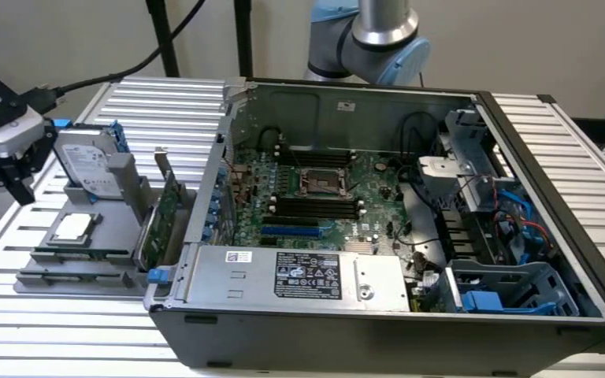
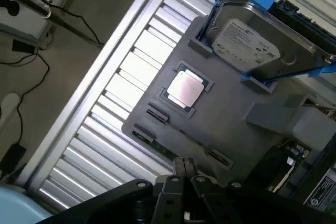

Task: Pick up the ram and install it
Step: 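Pick up the ram and move it above insertion slot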

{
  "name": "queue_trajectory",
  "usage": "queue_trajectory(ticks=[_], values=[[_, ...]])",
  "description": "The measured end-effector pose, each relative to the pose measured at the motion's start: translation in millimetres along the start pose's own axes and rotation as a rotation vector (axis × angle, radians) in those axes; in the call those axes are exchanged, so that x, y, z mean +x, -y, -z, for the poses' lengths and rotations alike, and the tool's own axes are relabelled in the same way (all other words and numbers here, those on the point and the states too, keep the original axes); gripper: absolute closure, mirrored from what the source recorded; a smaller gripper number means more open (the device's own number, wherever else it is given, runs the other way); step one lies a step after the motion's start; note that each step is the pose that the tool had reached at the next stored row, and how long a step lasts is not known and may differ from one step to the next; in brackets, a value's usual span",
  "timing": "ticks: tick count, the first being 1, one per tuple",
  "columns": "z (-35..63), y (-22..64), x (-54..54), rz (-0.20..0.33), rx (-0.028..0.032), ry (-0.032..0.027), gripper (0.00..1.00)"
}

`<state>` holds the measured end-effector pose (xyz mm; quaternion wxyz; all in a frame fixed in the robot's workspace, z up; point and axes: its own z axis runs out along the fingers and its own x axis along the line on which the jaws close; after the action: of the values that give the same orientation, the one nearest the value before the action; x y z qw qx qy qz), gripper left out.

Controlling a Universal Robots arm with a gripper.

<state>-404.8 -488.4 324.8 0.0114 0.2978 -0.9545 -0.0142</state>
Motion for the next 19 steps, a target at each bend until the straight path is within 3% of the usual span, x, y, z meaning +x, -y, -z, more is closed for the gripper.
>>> queue_trajectory(ticks=[19], values=[[-19.2,0.6,-0.3,0.345,0.0045,-0.0119,1.00]])
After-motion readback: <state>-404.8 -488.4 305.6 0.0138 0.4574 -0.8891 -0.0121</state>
